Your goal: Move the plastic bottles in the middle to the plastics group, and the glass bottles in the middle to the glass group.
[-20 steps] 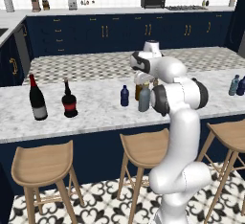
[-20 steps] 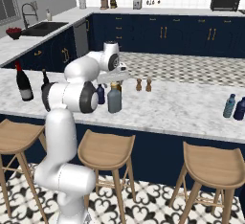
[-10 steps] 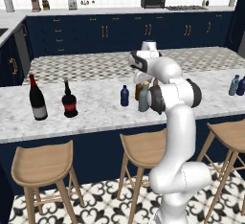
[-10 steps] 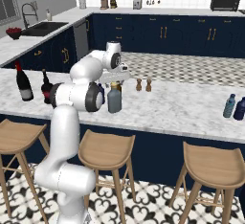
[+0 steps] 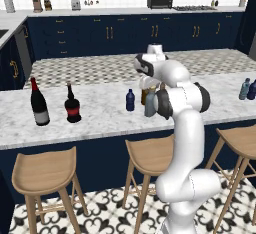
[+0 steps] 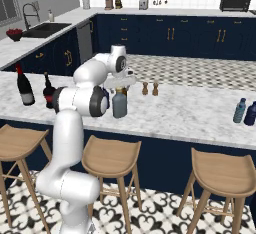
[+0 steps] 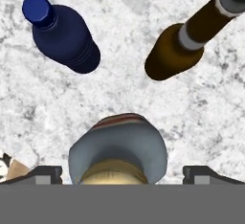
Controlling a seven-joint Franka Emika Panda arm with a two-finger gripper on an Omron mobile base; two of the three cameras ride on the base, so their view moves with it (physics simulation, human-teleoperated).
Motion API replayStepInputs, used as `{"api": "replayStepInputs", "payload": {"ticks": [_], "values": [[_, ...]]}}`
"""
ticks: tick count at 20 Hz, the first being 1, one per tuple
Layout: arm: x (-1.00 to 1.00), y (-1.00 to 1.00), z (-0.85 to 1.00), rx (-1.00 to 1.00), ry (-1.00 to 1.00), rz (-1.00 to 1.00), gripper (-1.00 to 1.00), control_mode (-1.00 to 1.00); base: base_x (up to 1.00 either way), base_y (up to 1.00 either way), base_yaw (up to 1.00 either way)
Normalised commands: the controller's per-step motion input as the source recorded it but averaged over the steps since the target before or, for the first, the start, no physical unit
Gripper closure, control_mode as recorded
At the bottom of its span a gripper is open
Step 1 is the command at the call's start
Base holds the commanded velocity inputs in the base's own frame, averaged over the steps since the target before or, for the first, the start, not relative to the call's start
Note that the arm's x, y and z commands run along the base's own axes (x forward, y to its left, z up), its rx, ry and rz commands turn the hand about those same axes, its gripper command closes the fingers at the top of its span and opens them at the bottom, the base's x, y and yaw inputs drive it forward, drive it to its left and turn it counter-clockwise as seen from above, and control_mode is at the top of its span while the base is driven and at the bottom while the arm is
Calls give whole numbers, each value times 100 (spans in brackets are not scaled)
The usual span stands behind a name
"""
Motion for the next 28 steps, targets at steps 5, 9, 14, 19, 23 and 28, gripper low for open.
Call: {"api": "replayStepInputs", "payload": {"ticks": [5,9,14,19,23,28], "values": [[1,0,-13,-2,0,0,100,-100,0,0,0],[1,0,-4,0,0,0,100,-100,0,0,0],[-24,0,-4,0,2,0,100,-100,0,0,0],[-50,0,3,0,-1,0,100,-100,0,0,0],[-49,-7,21,0,-11,0,100,-100,0,0,0],[-50,-15,25,0,-11,0,100,-100,0,0,0]]}}
